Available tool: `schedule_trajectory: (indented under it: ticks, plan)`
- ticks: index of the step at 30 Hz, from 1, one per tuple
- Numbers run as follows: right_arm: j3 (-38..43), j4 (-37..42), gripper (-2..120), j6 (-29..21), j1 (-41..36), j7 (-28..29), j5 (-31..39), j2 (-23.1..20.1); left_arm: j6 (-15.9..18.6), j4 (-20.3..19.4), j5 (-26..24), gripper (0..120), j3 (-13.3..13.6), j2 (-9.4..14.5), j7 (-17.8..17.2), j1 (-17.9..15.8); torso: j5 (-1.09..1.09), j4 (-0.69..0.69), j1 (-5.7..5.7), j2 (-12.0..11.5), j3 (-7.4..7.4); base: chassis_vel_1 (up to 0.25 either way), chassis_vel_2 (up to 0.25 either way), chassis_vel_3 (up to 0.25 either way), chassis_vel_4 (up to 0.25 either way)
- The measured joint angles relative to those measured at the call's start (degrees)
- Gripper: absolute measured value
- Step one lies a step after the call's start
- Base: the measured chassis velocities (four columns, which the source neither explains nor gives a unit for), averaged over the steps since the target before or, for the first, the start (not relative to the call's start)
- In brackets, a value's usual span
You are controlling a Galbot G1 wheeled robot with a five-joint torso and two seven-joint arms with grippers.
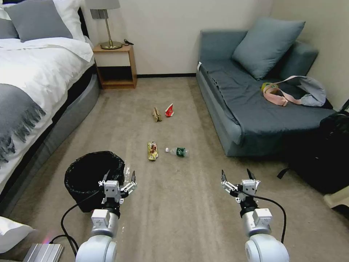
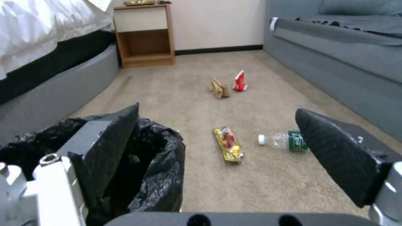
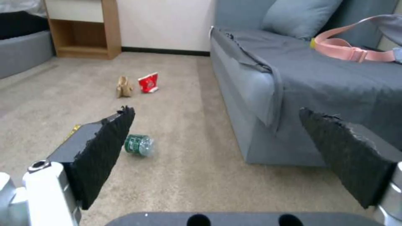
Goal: Pick up the trash bin, then pick up the garbage on the floor and place it into the trash bin.
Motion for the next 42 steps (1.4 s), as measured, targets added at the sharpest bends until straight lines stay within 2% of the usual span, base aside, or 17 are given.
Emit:
schedule_trajectory:
  ticks: [33, 36, 39, 41, 42]
  plan:
    - [0.1, 0.0, 100, 0.0, 0.0, 0.0, 0.0, 0.0, 0.1, -0.1, -0.1, 100, 0.0, 0.0, 0.0, 0.0, 0.00, 0.00, 0.00, 0.0, 0.00, 0.000, 0.000, 0.000, 0.000]
    - [0.5, 0.1, 100, 0.0, -0.3, 0.0, 0.3, 0.0, 1.1, -1.3, -0.8, 100, 0.0, 0.2, -0.2, 0.3, -0.01, 0.00, 0.00, 0.0, 0.00, 0.000, 0.000, 0.000, 0.000]
    - [6.0, 3.2, 100, -0.2, -3.8, -0.5, 3.4, 0.6, 6.6, -8.4, -4.6, 100, -0.1, 1.5, -1.9, 1.8, 0.00, 0.00, 0.00, 0.0, 0.00, 0.000, 0.000, 0.000, 0.000]
    - [6.0, 3.2, 100, -0.2, -3.8, -0.5, 3.4, 0.6, 6.6, -8.4, -4.6, 100, -0.1, 1.5, -1.9, 1.8, 0.00, 0.00, 0.00, 0.0, 0.00, 0.000, 0.000, 0.000, 0.000]
    - [10.4, 5.8, 100, -0.6, -6.6, -1.1, 6.0, 1.1, 10.7, -13.6, -7.5, 100, -0.2, 2.4, -3.1, 2.8, 0.00, -0.01, 0.00, 0.0, 0.00, 0.000, 0.000, 0.000, 0.000]
